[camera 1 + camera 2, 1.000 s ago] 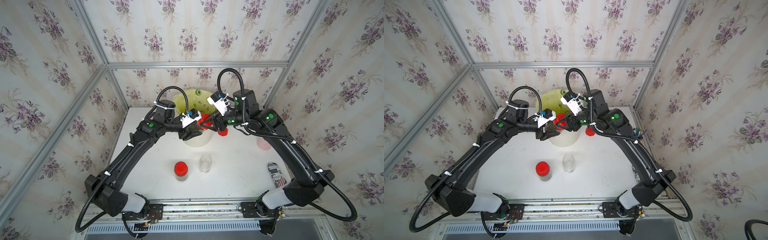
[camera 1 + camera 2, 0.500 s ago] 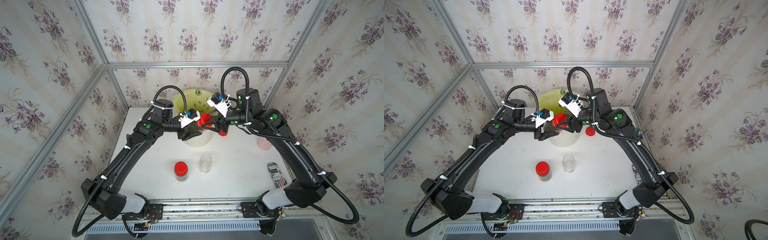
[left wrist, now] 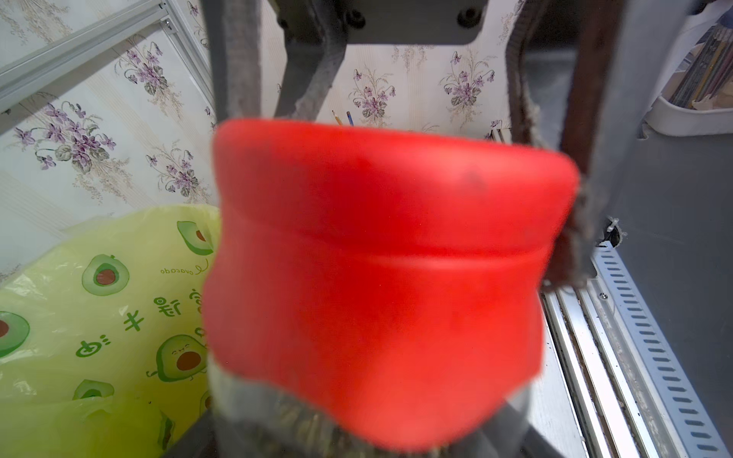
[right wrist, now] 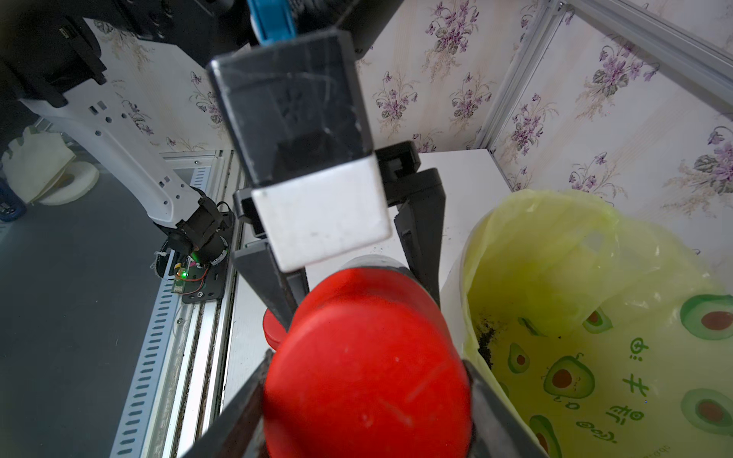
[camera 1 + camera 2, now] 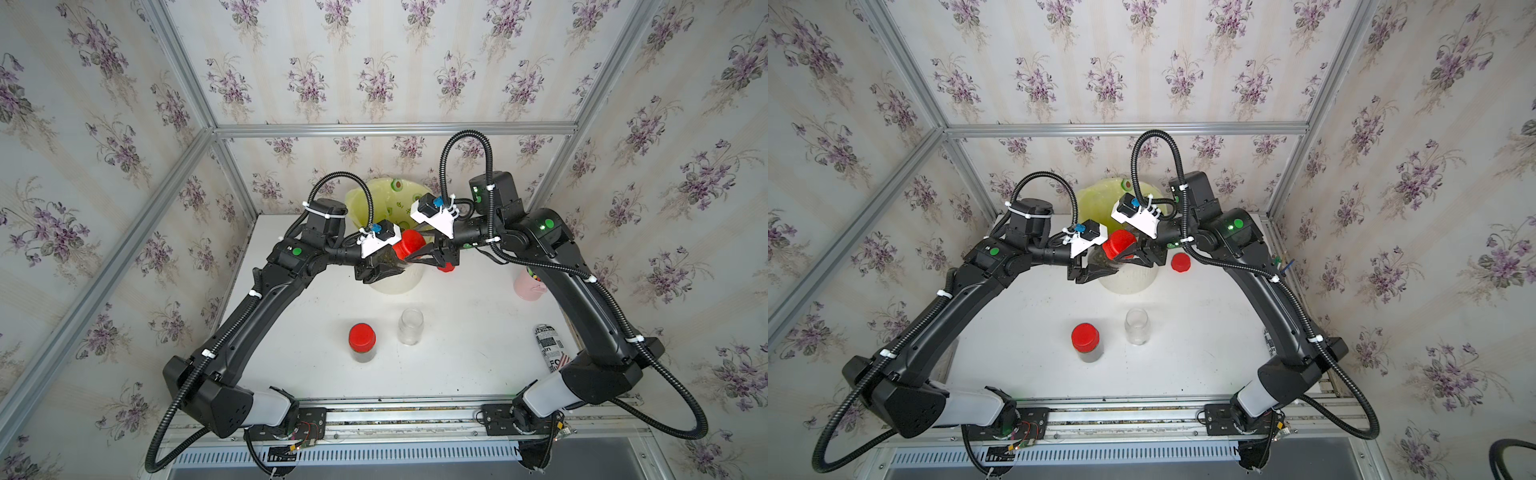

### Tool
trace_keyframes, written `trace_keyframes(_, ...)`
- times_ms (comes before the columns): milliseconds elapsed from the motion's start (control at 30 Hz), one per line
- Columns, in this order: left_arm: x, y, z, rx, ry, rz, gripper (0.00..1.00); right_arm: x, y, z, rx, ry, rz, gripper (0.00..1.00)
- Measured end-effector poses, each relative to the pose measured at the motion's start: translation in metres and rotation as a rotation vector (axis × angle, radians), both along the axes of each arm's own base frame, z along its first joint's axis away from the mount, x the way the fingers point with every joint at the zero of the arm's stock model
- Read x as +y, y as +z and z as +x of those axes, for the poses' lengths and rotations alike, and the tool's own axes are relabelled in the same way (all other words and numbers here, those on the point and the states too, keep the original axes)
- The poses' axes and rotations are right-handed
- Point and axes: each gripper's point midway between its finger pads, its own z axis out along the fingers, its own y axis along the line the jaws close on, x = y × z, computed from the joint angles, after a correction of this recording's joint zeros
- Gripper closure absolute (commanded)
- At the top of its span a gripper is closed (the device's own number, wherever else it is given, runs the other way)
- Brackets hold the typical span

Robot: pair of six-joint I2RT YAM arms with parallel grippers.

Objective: Empty moldy tea leaves from jars
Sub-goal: Unscrew the lid from the jar.

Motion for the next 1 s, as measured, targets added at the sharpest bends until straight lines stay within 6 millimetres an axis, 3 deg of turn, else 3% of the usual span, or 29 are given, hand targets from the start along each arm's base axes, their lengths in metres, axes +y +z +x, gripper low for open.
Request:
trace_keyframes(267, 0.0, 0.002, 0.0, 0.016, 0.003, -0.006, 0.27, -0.002, -0.001, -0.003, -0.005, -0.004, 0.008, 0.16)
trace_keyframes(500, 0.0, 0.001, 0.003, 0.015, 0.009, -0.002, 0.27, -0.012, 0.004, -0.007, 0.054, -0.118, 0.083, 0.08)
trace_keyframes(567, 0.0, 0.002, 0.003, 0.012, 0.013, -0.002, 0.27, -0.016, 0.006, -0.009, 0.081, -0.158, 0.112, 0.0)
trace_keyframes(800, 0.002, 0.001, 0.007, 0.003, 0.036, 0.011, 0.27, -0.032, 0.025, -0.02, 0.164, -0.309, 0.24, 0.02)
trace_keyframes(1000, 0.003, 0.001, 0.009, -0.001, 0.046, 0.017, 0.27, -0.042, 0.026, -0.001, 0.243, -0.501, 0.293, 0.08)
